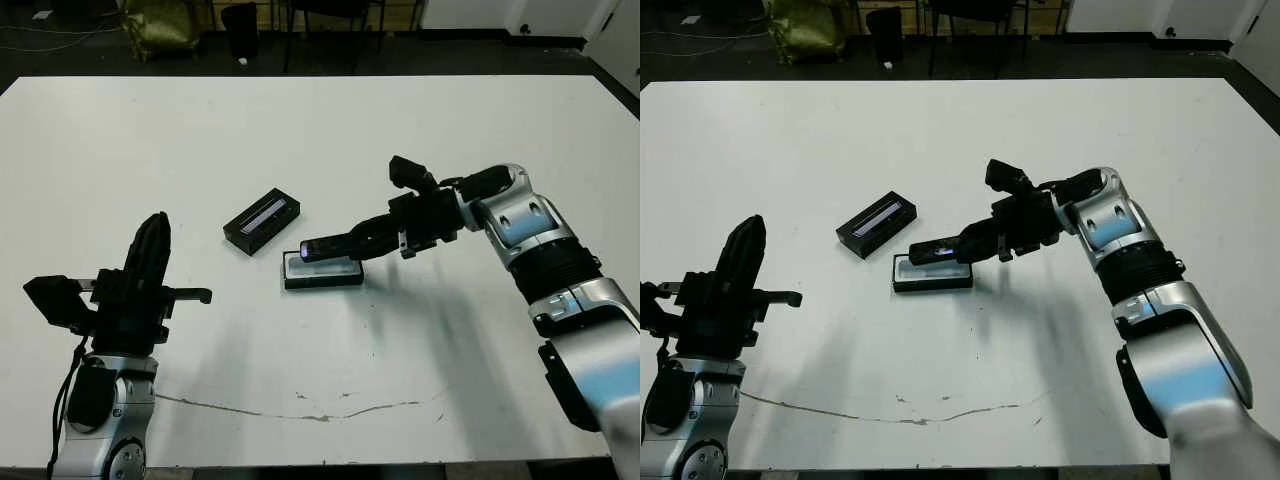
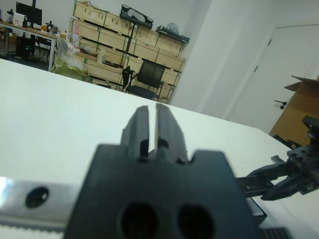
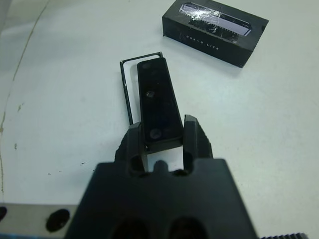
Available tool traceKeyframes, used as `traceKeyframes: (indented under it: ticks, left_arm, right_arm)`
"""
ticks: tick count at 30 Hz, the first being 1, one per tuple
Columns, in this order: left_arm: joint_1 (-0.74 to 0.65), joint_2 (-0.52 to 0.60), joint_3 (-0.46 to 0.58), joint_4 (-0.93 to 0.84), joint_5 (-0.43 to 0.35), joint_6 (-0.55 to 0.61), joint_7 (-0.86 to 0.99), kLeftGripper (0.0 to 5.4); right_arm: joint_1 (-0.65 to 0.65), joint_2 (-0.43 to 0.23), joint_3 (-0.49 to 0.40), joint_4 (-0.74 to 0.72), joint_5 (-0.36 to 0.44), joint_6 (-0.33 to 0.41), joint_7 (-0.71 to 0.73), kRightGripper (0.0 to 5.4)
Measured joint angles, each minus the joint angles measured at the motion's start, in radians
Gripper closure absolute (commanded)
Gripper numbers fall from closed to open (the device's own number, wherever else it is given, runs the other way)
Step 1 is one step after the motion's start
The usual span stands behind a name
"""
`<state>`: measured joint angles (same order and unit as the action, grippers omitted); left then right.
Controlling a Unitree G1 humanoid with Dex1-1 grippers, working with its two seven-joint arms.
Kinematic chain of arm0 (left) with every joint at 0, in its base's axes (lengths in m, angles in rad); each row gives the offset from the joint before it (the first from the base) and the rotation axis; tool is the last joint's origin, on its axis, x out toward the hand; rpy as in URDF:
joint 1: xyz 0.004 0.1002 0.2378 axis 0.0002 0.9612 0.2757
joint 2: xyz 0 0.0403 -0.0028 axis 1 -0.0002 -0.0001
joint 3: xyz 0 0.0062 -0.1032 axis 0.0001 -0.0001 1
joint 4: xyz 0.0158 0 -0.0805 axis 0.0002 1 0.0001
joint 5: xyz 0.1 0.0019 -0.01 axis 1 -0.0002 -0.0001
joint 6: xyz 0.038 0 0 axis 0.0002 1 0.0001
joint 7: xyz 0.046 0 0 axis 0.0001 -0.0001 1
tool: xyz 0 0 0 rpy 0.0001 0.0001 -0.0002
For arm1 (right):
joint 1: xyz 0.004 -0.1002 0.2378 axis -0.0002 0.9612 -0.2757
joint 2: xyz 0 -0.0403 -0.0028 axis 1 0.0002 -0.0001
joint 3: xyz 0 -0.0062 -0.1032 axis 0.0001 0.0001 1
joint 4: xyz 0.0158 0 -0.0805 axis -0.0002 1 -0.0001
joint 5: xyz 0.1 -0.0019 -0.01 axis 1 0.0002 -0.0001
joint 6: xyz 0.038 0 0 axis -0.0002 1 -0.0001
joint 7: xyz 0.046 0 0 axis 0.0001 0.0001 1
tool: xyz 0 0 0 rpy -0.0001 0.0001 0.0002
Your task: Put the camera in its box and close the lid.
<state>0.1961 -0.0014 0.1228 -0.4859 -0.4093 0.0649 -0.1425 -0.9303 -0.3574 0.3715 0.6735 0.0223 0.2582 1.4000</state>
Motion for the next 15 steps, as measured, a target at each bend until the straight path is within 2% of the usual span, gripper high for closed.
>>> traceKeyframes:
  ticks: [15]
  left_arm:
    - [0.001,-0.001,-0.002,0.000,0.001,0.000,0.000,5.40]
  right_arm:
    - [-0.004,0.018,0.018,0.003,-0.039,-0.032,0.011,5.07]
